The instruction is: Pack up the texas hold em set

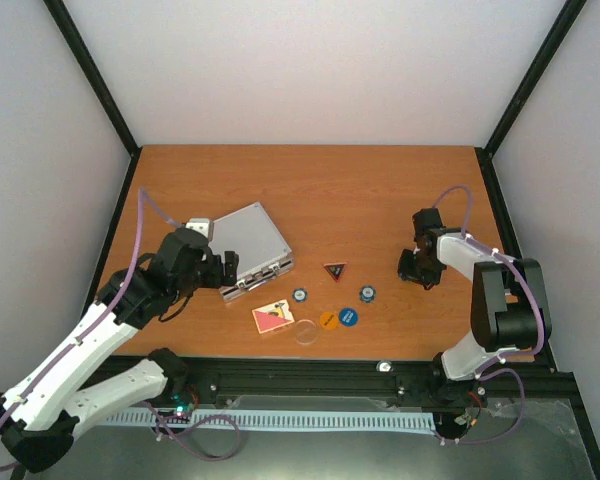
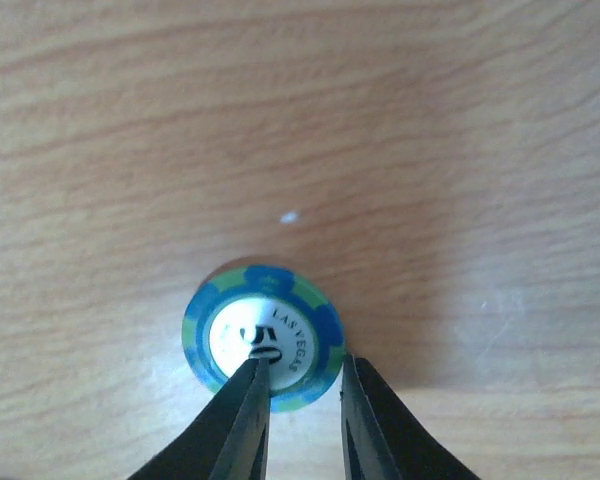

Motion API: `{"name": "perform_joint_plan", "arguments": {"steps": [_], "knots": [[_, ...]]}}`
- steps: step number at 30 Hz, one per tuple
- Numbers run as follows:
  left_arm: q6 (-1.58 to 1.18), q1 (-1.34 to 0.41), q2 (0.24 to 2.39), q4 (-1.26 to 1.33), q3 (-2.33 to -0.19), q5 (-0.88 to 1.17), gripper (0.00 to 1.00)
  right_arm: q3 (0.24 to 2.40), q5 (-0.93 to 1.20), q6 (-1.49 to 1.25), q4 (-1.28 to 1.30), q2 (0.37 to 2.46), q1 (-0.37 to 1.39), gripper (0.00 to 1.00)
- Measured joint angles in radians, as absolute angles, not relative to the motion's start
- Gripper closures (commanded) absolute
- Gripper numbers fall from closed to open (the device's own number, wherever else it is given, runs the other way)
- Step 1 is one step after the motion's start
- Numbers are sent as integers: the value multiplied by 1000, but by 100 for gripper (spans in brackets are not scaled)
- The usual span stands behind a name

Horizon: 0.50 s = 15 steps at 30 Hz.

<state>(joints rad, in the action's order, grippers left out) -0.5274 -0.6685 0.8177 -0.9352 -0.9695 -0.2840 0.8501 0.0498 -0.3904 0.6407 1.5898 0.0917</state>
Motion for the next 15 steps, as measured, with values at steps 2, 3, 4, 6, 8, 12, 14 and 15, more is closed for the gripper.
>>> {"name": "perform_joint_plan", "arguments": {"steps": [2,3,4,6,8,12,14,15], "knots": [[-527,-669,820,-935,-970,-284,0,853,68,-378,665,1588,97,78],[-527,-669,821,-934,-970,-284,0,856,75,-372,677,1587,101,78],[-527,-669,824,-934,-970,-284,0,862,84,-363,690,1587,107,78],[-527,-669,829,-933,-970,-284,0,873,95,-354,710,1585,123,77],[-527,-669,836,-929,-970,-284,0,878,102,-348,722,1580,144,74],[-527,-669,843,-920,-970,-283,0,892,92,-341,759,1551,178,54],[-527,-669,843,-919,-970,-283,0,908,76,-336,774,1536,181,49],[-527,-669,844,-918,-970,-283,0,918,65,-333,780,1532,181,48]]}}
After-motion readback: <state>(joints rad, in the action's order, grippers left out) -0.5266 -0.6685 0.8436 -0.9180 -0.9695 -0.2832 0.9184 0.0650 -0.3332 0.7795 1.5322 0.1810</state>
